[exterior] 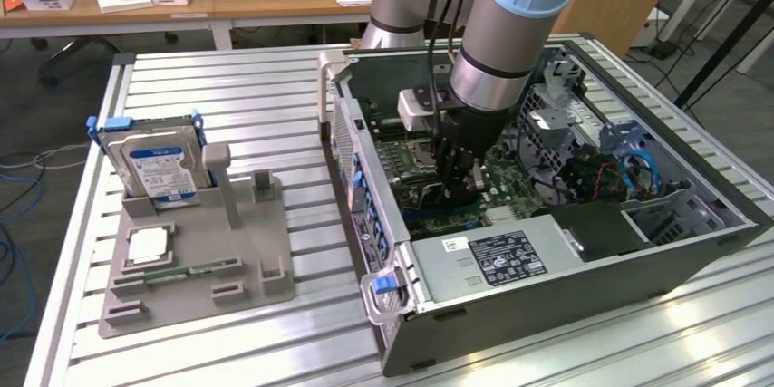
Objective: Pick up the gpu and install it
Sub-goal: 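Insert the gpu into the slot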
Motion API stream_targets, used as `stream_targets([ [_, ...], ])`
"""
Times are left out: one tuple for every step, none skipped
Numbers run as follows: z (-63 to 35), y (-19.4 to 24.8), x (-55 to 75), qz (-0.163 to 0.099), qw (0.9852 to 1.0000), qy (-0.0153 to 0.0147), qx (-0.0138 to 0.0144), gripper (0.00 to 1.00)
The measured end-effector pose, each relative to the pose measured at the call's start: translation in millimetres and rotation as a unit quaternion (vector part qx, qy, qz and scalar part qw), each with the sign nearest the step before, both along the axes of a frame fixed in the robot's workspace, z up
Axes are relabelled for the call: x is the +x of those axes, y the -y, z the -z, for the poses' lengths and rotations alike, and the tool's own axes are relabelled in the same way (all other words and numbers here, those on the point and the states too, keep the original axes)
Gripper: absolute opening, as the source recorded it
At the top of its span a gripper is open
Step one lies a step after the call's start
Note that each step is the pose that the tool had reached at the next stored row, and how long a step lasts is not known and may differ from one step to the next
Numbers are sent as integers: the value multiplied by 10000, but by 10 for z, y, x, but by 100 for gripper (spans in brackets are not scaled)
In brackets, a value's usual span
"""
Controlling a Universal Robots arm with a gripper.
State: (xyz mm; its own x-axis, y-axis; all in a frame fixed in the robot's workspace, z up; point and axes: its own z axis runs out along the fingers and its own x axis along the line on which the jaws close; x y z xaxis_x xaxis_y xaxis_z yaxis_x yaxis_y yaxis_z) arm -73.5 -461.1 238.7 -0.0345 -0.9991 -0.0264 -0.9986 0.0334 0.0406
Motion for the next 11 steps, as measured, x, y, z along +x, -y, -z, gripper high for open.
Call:
stream_targets([
  [0, 0, 0, 0, 10000, 0, 0, 26],
  [0, 0, 0, 0, 10000, 0, 0, 26],
  [0, 0, 0, 0, 10000, 0, 0, 26],
  [0, 0, 0, 0, 10000, 0, 0, 26],
  [3, 0, 0, 0, 10000, 1, -1, 26],
  [8, 0, 0, -1, 10000, 4, -2, 26],
  [19, 0, -2, 0, 10000, 9, -1, 26],
  [35, 0, -3, 1, 10000, 18, 1, 26],
  [47, 0, -5, 0, 10000, 26, -2, 26],
  [57, 1, -8, 0, 10000, 31, -7, 26],
  [69, 1, -9, 0, 10000, 36, -6, 26],
])
